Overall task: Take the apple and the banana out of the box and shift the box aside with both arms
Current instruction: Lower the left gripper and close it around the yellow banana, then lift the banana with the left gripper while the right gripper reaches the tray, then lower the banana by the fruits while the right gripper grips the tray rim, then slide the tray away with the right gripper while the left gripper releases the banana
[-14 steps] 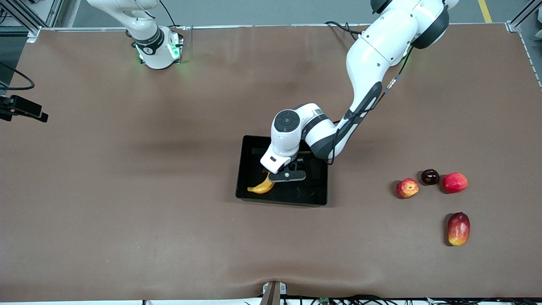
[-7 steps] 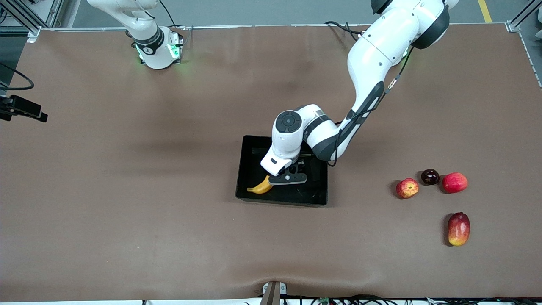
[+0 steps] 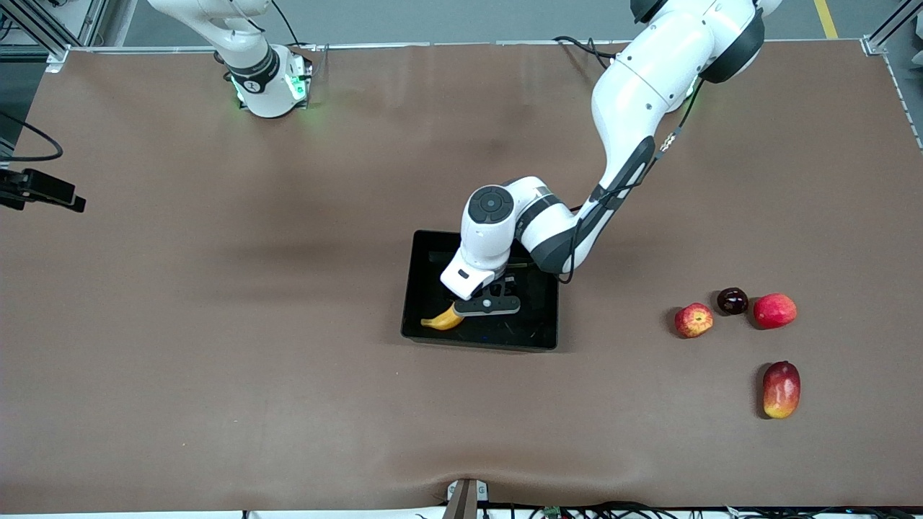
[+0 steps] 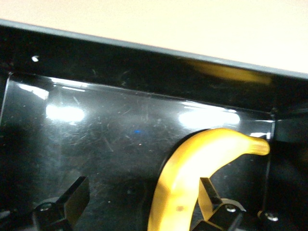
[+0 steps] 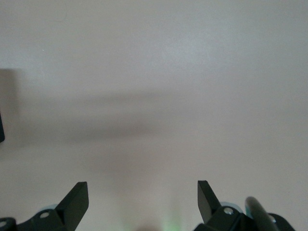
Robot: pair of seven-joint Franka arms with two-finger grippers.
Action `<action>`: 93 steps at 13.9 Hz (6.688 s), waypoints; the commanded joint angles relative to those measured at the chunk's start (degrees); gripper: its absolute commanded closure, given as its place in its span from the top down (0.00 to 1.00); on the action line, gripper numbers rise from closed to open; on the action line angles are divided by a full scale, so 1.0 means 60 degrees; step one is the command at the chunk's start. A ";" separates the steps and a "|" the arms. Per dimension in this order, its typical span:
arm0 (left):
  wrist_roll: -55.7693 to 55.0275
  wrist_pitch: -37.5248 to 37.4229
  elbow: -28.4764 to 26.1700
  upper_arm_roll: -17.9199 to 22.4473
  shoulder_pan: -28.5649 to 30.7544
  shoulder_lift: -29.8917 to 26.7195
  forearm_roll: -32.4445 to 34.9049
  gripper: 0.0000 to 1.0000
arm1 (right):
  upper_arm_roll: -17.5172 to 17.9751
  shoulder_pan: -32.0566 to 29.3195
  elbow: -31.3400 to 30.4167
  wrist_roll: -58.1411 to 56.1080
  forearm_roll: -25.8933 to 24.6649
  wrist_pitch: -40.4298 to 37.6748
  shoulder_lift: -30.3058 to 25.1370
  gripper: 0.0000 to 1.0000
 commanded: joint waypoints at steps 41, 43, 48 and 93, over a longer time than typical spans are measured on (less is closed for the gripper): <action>0.4181 -0.2084 0.0297 -0.0063 0.2708 -0.2243 -0.1321 0.00 | 0.0148 0.2136 -0.0018 0.3202 0.1713 0.1260 0.1603 1.00; 0.5061 -0.2450 0.0210 -0.0063 0.3310 -0.2229 -0.1584 0.00 | 0.0148 0.2866 -0.0034 0.3246 0.1758 0.1992 0.2129 1.00; 0.8369 -0.2555 -0.0040 0.0069 0.4906 -0.1879 -0.1439 0.00 | 0.0148 0.4142 -0.0019 0.3639 0.1787 0.3574 0.3390 1.00; 0.9755 -0.5145 -0.0348 -0.0605 0.7356 -0.3956 -0.2549 1.00 | 0.0074 -0.2180 -0.2624 -0.3184 0.1641 0.4717 0.2879 0.00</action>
